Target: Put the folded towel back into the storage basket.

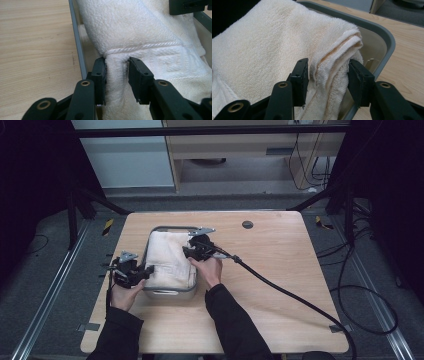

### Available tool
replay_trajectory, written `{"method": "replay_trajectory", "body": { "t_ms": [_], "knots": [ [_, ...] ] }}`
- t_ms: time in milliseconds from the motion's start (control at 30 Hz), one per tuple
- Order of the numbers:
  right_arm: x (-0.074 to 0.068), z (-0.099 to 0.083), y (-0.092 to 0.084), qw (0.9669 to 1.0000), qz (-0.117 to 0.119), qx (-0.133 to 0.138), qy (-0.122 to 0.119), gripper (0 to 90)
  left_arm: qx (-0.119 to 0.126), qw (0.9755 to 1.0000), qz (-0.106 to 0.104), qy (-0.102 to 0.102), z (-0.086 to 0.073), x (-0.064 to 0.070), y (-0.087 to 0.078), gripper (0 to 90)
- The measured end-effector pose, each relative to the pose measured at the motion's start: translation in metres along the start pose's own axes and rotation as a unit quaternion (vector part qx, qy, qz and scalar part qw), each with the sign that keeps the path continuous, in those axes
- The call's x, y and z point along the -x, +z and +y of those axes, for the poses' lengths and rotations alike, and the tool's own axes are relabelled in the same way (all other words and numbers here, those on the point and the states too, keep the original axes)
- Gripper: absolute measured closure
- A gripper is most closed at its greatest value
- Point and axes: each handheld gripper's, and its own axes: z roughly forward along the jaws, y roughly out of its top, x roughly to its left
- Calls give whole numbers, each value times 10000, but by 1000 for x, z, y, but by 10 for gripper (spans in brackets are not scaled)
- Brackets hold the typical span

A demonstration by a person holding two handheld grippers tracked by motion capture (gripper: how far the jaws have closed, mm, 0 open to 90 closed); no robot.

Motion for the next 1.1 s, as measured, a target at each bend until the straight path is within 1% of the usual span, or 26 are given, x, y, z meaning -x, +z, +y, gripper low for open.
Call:
{"method": "replay_trajectory", "body": {
  "t_ms": [67,100,133,233,300,433,633,767,900,1000,1100],
  "knots": [
    [0,0,-1,10000,-20,4,-26,535,47,10000,59,30,1,0,-1,628],
    [0,0,-1,10000,-42,1,-53,531,91,9999,42,16,1,-1,-2,628],
    [0,0,-2,9999,-56,70,-78,528,157,9999,29,2,2,-2,-4,620],
    [-1,2,-5,9999,-10,140,-98,528,313,9995,0,-52,4,-3,-10,611],
    [-1,4,-9,9998,-36,173,-124,523,434,9990,-12,-62,5,-4,-15,607],
    [0,8,-17,9994,-34,281,-187,507,572,9983,-60,-10,8,-2,-21,589],
    [1,14,-38,9986,23,454,-274,441,694,9974,-131,108,9,4,-25,533],
    [5,13,-52,9985,166,473,-236,355,715,9971,-188,186,9,8,-28,514],
    [10,8,-67,9981,200,507,-297,269,727,9968,-266,209,8,11,-30,479],
    [15,3,-81,9974,156,575,-394,231,758,9964,-300,234,8,13,-31,445],
    [22,-4,-96,9968,242,681,-330,204,771,9960,-323,300,6,15,-31,423]
  ]
}}
